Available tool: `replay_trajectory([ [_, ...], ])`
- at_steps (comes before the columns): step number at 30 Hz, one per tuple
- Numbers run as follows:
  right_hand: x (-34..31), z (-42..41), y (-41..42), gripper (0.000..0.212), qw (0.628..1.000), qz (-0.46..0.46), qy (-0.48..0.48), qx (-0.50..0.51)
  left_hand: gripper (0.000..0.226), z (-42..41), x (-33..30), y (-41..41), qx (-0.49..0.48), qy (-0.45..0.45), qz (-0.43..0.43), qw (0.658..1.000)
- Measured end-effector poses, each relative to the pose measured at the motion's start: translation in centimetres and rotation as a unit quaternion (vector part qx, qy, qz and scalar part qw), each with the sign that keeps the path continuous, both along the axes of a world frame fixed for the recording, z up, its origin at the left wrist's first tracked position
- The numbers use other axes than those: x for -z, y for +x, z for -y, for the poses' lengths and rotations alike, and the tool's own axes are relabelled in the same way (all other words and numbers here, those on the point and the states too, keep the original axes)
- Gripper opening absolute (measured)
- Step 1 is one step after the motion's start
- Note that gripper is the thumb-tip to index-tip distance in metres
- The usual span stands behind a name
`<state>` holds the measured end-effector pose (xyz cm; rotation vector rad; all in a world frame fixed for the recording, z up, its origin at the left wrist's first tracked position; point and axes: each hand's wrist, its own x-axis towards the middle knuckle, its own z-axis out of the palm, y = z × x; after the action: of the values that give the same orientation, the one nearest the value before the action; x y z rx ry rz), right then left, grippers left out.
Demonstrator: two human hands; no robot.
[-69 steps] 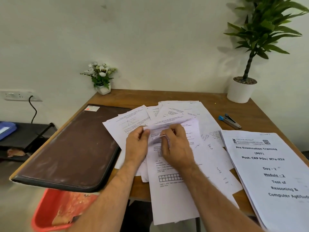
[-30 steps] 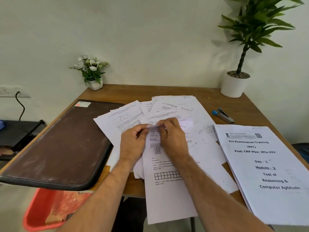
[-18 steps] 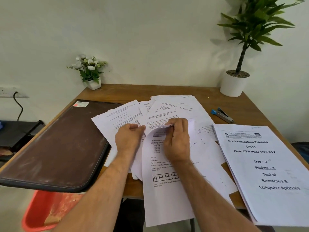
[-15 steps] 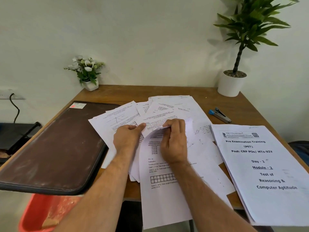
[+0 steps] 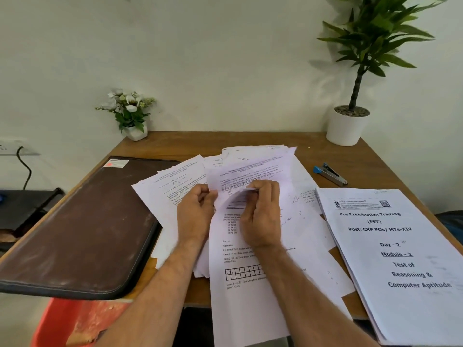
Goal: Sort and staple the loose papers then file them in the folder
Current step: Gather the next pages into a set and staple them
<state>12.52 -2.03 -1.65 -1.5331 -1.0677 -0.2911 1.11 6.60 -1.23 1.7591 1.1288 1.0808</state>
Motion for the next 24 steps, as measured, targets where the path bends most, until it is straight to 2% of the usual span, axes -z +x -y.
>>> replay_trajectory([
  [4,-0.4,-0.4,0.0,0.015,0.999,0.02,-0.036,-0.026,0.013,0.0,-0.4,-0.2,-0.018,-0.007,0.047,0.999],
  [8,-2.0,-0.1,0.4,0.017,0.997,0.038,-0.047,-0.046,0.024,0.4,-0.9,-0.5,-0.023,-0.077,0.095,0.992],
  [10,-3.3,0.0,0.9,0.015,0.995,0.06,-0.04,-0.065,0.016,0.5,-1.8,-0.8,-0.016,-0.12,0.162,0.979],
  [12,-4.9,-0.2,1.2,0.016,0.992,0.074,-0.057,-0.079,0.005,0.5,-3.5,-1.6,-0.001,-0.126,0.213,0.969],
  [14,-6.4,-0.5,1.2,0.018,0.989,0.092,-0.078,-0.087,0.02,0.3,-5.2,-2.6,0.02,-0.073,0.204,0.976],
  [17,-8.8,-0.9,0.8,0.029,0.983,0.121,-0.086,-0.107,0.031,0.3,-7.8,-3.4,0.065,0.02,0.189,0.98],
  [21,-11.6,-1.2,-0.1,0.055,0.98,0.115,-0.096,-0.133,0.032,1.3,-10.8,-3.7,0.121,0.074,0.178,0.974],
  [24,-13.7,-0.9,-1.1,0.049,0.985,0.102,-0.093,-0.103,0.021,1.7,-12.2,-4.4,0.132,0.1,0.188,0.968],
])
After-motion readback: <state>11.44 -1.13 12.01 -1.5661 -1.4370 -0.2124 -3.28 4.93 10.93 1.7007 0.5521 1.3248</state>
